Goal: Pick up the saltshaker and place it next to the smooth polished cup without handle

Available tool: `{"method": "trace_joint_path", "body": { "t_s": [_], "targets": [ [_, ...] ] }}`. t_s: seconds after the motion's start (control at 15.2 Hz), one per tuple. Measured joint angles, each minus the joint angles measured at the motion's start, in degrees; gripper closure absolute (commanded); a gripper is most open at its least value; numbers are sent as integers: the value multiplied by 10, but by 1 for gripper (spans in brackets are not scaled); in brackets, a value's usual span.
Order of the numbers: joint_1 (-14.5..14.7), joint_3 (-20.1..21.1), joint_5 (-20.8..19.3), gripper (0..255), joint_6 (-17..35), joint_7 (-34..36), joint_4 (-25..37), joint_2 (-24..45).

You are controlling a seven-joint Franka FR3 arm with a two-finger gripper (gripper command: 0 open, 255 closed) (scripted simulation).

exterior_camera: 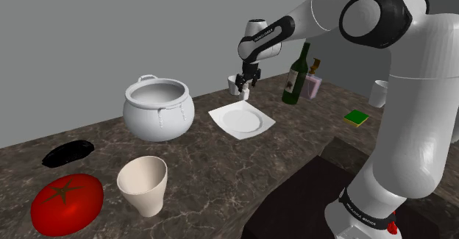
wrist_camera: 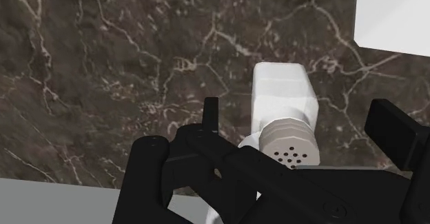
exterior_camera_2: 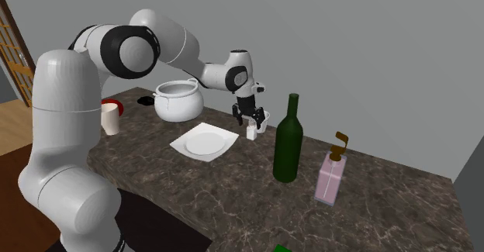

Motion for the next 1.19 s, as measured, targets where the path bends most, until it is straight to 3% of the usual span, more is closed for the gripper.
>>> {"method": "trace_joint_path", "body": {
  "t_s": [0.59,0.66,1.19],
  "targets": [
    [-2,0,2,0,16,-2,-5,11],
    [-2,0,2,255,16,-2,-5,11],
    [-2,1,2,255,17,-2,-5,11]
  ]
}}
